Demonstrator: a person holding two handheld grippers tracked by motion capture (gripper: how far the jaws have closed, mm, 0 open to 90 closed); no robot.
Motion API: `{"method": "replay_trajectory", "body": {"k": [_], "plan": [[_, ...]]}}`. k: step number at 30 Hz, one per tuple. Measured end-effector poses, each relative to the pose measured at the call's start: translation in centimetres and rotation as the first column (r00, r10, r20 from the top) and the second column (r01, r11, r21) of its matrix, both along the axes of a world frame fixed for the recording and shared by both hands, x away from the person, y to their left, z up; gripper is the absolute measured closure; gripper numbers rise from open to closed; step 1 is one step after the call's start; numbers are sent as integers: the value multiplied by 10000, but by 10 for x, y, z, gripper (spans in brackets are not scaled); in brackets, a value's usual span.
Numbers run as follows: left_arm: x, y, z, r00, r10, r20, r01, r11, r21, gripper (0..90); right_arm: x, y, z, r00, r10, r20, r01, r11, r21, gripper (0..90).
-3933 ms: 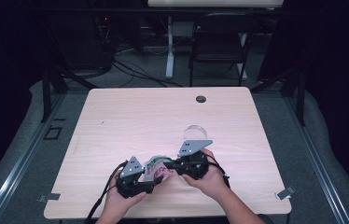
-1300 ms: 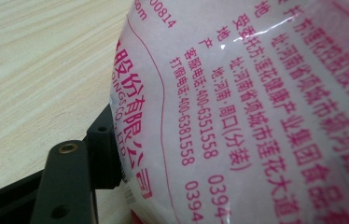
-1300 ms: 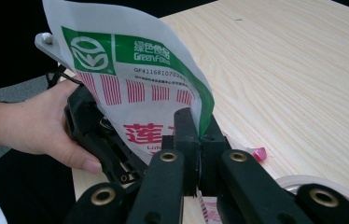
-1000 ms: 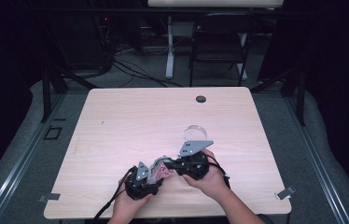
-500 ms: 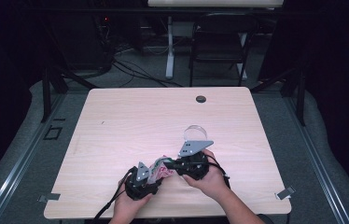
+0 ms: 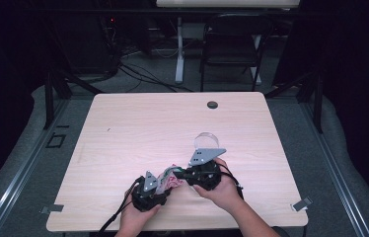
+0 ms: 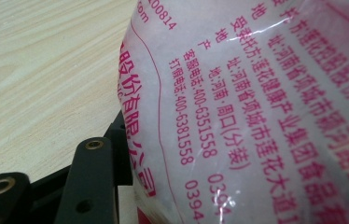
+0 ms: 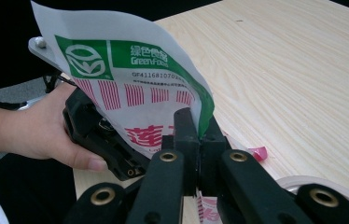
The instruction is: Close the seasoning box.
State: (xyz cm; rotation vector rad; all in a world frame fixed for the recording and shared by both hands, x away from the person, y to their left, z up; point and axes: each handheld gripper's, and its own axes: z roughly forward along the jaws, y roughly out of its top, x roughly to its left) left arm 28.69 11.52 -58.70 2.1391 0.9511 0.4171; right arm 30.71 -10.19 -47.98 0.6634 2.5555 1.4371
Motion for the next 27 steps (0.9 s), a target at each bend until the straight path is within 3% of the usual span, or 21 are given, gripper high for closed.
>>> {"method": "replay_trajectory", "body": {"k": [27], "plan": [[-2, -1, 5, 9996, 116, 249, -114, 9999, -72, 549, 0, -2, 3, 10000, 29, 70, -30, 9998, 198, 896]]}}
